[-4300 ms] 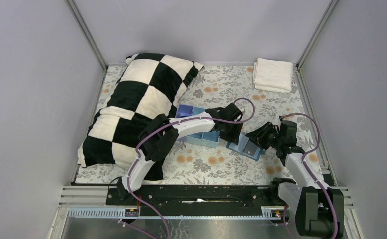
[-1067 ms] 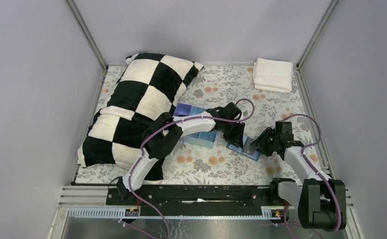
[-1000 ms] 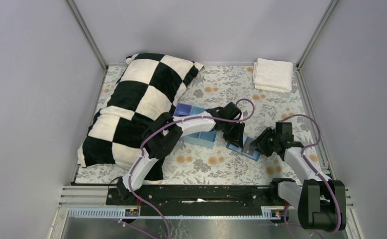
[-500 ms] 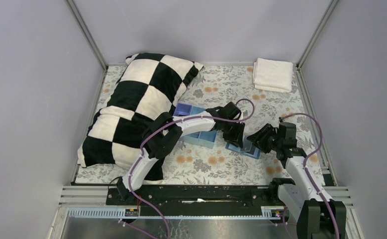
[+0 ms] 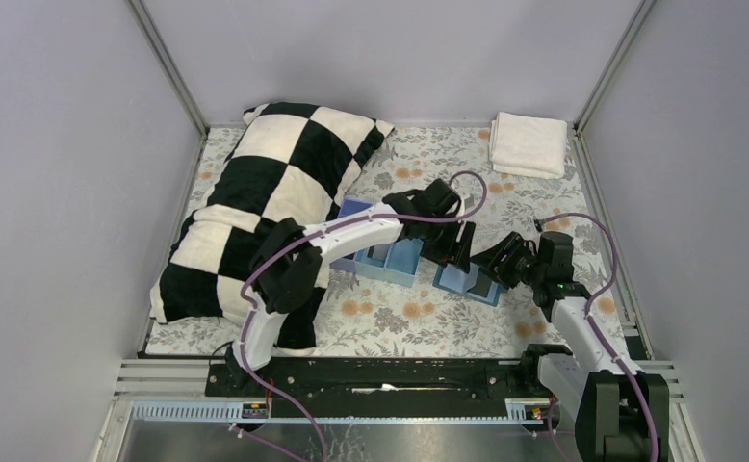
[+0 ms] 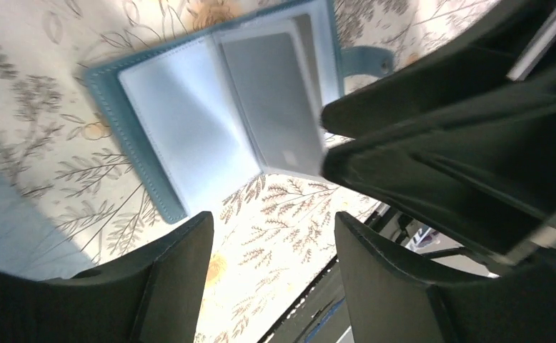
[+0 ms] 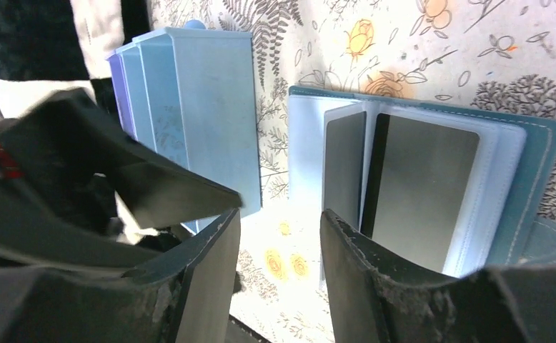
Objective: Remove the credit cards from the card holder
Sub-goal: Remove the credit card from the card holder.
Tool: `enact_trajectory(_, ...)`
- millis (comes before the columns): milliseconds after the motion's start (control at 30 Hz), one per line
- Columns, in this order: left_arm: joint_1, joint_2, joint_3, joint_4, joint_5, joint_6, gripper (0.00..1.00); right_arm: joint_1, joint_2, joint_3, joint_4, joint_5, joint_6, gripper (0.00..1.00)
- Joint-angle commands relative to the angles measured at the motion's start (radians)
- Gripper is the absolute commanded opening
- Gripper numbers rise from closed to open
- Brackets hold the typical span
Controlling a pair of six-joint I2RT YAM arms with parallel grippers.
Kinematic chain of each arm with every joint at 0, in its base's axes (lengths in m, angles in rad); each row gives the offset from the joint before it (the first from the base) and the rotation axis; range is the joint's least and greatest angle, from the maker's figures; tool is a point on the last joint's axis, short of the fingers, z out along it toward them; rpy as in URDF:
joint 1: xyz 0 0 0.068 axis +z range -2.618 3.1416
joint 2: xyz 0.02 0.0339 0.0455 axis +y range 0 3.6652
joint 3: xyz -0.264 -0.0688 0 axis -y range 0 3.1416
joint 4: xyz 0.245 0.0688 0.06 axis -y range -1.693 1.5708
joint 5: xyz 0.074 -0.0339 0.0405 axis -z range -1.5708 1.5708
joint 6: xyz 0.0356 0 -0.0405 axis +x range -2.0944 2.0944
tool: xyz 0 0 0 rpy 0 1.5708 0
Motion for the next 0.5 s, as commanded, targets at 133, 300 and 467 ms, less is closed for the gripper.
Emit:
enact_trajectory(133,0.049,-0.205,-0.030,0.030,-0.121,-0.001,0.68,0.011,0.113,0.031,0.156,-0.076,0.039,0.53)
enact_trajectory(300,0.062,-0.216,-0.041,0.043,-0.124,-0.010,0.68,0.053,0.215,0.040,0.229,-0.066,0.067,0.55)
enact_trajectory(467,0.062,-0.206,-0.040,0.058,-0.092,-0.017,0.68,0.096,0.284,0.043,0.281,-0.047,0.083,0.57)
